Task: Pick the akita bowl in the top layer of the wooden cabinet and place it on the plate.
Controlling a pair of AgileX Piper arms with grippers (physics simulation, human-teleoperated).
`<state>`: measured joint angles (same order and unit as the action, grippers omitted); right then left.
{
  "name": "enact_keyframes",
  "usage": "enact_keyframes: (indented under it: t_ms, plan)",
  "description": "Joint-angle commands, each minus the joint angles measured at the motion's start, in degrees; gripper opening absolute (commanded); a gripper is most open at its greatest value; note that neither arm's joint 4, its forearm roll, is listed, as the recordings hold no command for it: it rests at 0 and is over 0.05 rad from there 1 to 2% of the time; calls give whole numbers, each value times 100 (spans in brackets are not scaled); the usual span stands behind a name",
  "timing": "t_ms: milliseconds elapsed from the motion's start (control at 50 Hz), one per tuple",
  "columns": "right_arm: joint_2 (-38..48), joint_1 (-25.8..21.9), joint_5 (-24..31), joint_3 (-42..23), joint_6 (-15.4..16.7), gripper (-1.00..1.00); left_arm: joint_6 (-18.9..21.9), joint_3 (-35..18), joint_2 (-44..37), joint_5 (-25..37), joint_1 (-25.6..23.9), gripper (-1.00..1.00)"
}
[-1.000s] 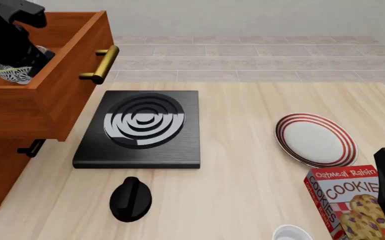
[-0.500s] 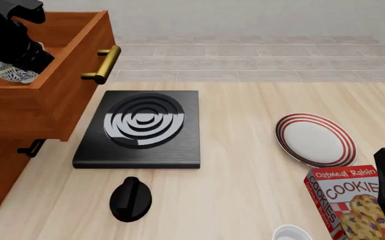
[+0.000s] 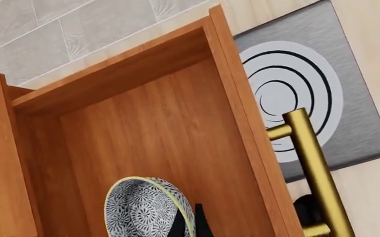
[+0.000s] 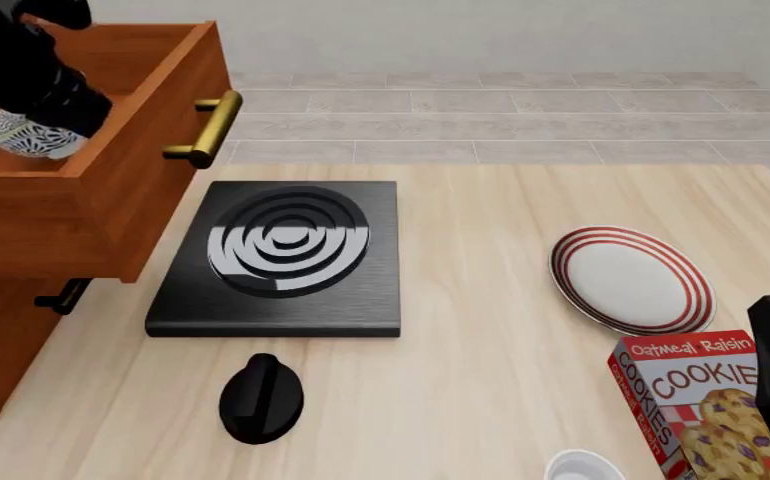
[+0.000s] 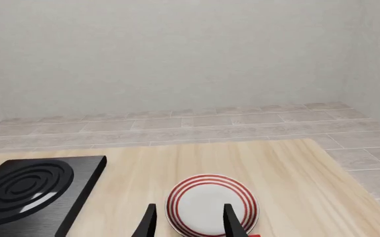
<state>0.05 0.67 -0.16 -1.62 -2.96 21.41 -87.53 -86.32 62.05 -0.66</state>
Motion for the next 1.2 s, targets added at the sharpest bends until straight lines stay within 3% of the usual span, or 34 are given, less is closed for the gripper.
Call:
enact_keyframes:
  t_ms: [20,280,760,1200]
  plan:
    - [0,-5,10,-1,18,100,-52,-273,26,132,-77,-100]
    - [2,-8,8,-3,40,100,-18,-374,132,189,-88,-100]
    - [1,0,-5,-11,19,100,-393,-1617,80,703,-272,-100]
    - [0,10,-23,-2,15,100,-678,-2463,-7,758,-604,-100]
